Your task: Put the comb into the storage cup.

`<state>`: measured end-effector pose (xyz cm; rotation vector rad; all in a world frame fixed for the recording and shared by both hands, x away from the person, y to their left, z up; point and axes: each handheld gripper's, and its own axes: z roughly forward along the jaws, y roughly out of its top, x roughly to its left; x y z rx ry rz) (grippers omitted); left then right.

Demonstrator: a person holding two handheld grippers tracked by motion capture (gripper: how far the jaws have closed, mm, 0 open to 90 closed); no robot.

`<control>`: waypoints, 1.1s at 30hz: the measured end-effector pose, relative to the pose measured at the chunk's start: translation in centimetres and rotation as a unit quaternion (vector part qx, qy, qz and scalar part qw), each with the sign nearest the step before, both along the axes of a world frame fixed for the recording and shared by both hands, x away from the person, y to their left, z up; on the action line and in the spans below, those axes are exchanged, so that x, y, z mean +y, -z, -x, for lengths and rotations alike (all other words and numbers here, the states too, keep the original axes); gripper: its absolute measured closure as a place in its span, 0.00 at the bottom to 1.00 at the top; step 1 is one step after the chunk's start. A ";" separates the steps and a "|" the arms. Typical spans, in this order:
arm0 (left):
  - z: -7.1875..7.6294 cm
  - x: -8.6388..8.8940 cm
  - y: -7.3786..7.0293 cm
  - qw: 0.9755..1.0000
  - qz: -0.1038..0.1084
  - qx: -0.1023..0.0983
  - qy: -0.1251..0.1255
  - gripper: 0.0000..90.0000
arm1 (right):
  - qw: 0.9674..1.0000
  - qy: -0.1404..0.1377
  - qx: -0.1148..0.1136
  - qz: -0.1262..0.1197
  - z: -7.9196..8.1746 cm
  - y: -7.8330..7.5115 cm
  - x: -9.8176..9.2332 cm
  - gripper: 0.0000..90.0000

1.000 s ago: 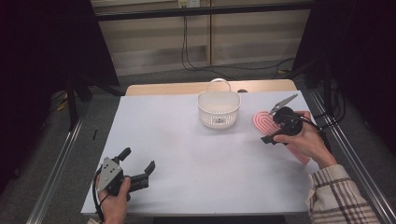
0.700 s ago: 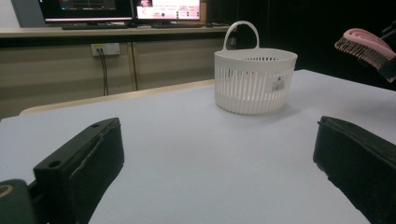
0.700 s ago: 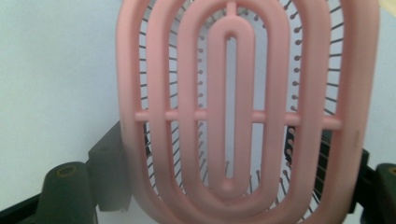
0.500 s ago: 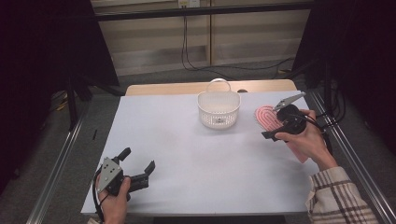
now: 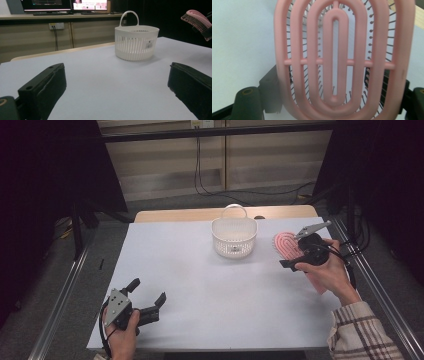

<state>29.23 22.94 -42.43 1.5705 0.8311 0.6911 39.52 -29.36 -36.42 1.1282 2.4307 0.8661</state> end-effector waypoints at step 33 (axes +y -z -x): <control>0.0 0.0 0.0 1.000 0.005 -0.001 0.000 0.02 | 0.990 0.042 -0.100 -0.093 0.9 -0.5 -0.7 0.24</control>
